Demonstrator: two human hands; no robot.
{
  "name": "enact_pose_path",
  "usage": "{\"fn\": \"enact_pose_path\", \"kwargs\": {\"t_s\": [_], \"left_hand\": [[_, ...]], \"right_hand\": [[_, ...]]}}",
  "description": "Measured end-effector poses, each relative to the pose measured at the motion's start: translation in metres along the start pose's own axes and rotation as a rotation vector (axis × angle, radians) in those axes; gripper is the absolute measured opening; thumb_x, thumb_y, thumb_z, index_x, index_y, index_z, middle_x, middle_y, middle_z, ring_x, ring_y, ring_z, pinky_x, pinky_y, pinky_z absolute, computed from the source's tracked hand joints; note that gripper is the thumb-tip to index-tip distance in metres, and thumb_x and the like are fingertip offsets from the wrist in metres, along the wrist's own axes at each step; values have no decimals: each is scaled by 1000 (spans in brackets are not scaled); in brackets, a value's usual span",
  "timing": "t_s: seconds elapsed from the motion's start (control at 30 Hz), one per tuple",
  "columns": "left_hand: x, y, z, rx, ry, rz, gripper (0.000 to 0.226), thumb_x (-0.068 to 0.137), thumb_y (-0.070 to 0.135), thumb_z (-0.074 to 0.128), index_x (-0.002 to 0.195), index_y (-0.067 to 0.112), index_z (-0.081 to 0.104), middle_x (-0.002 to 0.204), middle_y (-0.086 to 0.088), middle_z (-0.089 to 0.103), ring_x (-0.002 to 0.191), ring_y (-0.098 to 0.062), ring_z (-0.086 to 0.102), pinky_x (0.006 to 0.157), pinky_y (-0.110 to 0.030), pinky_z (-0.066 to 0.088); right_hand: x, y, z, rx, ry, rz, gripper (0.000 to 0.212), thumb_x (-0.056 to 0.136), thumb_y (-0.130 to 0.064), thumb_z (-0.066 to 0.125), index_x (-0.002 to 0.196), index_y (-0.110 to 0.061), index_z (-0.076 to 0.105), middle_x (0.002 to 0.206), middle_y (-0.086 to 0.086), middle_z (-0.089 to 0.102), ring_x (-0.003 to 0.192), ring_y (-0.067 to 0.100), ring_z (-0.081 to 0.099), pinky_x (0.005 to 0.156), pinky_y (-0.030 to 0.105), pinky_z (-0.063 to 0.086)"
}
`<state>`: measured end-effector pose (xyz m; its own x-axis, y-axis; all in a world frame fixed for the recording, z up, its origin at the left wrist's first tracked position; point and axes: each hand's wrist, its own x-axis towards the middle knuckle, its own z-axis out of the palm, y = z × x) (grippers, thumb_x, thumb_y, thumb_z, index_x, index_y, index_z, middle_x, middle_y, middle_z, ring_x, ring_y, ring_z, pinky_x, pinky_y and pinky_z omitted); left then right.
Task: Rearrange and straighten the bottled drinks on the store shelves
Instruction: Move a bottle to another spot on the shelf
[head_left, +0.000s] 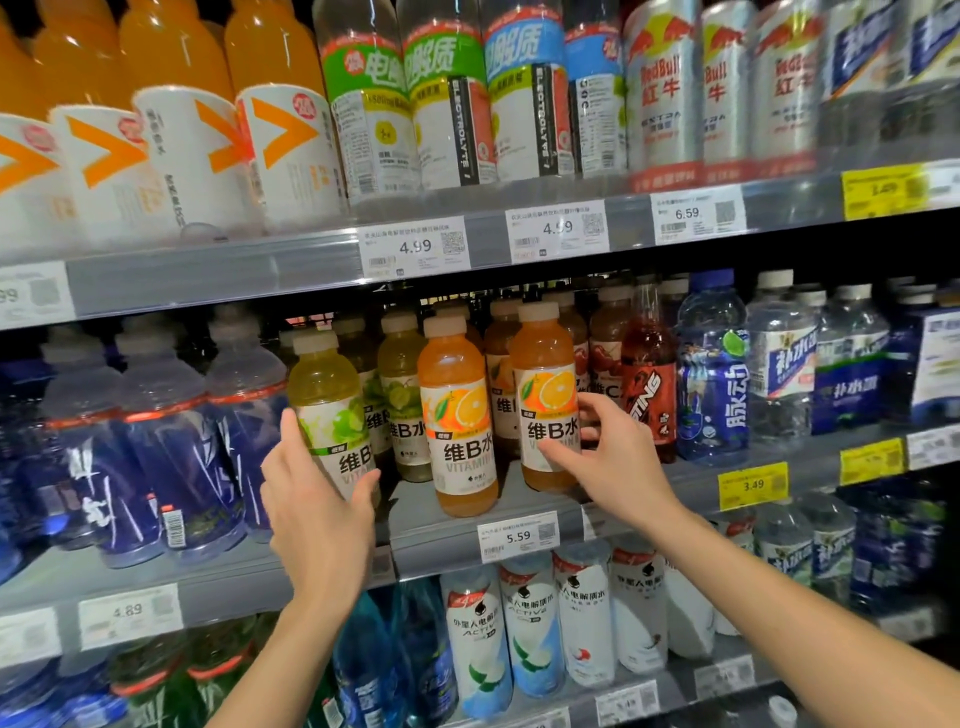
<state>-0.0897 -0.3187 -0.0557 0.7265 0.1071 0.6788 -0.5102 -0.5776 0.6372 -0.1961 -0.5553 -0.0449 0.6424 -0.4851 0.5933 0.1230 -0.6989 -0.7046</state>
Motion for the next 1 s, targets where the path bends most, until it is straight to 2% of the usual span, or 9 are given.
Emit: {"fn": "enact_pose_path", "kwargs": {"t_s": [0.1,0.2,0.3,0.4,0.53,0.73,0.8,0.9,1.0], "left_hand": [[1,3,8,-25,8,-21,90,79,17,80,151,17,25,139,-18,43,124,-37,38,94,-53,39],[1,-1,14,-34,6,4,86,79,17,79,149,17,28,134,-18,47,121,-36,38,99,-52,36],[1,-4,17,-37,-3,34,84,78,19,79,147,18,31,132,-16,50,122,-33,39,103,-53,34],[-2,-3,18,-38,-1,54,85,78,20,80,147,18,30,133,-14,51,122,-32,39,103,-51,33],[-5,-1,15,-39,-2,58,92,77,20,81,151,15,26,135,-18,48,126,-34,38,104,-50,33],[-12,-1,-1,6,0,-24,95,77,36,81,151,16,24,134,-16,46,124,-34,45,95,-55,48],[-16,-3,-9,-14,10,2,82,80,35,79,146,16,33,128,-10,51,118,-28,50,92,-51,50],[-26,0,-23,-116,-69,150,39,87,20,71,123,18,55,108,1,58,102,-18,57,85,-42,52],[-33,3,-35,-30,-221,320,17,89,19,68,104,21,62,100,9,61,97,-14,59,80,-37,52]], "right_hand": [[-1,2,-1,9,-12,-1,56,80,-30,81,130,-19,56,106,-17,59,92,-1,59,82,18,50],[-1,7,-4,-21,30,22,61,79,-40,80,131,-19,56,111,-13,61,94,1,59,85,26,54],[7,9,-23,-117,225,-26,52,85,-46,72,126,-17,57,107,-6,62,82,0,58,74,19,48],[25,2,-52,-206,394,-96,50,90,-39,68,130,-14,51,118,1,56,76,9,60,74,31,49],[50,-10,-70,-509,317,9,57,92,-34,67,133,-4,41,132,16,50,108,38,59,83,42,46],[65,-16,-69,-638,269,97,33,91,-26,67,108,-1,54,112,24,62,102,45,62,79,47,50],[65,-18,-67,-563,290,114,33,88,-26,69,105,-2,55,110,22,62,100,44,61,77,46,51],[57,-22,-69,-484,336,76,34,83,-31,73,100,-7,57,106,16,61,100,39,59,71,37,42],[37,-25,-73,-403,356,-35,45,80,-37,78,115,-12,63,113,9,65,109,32,57,83,38,45]]}}
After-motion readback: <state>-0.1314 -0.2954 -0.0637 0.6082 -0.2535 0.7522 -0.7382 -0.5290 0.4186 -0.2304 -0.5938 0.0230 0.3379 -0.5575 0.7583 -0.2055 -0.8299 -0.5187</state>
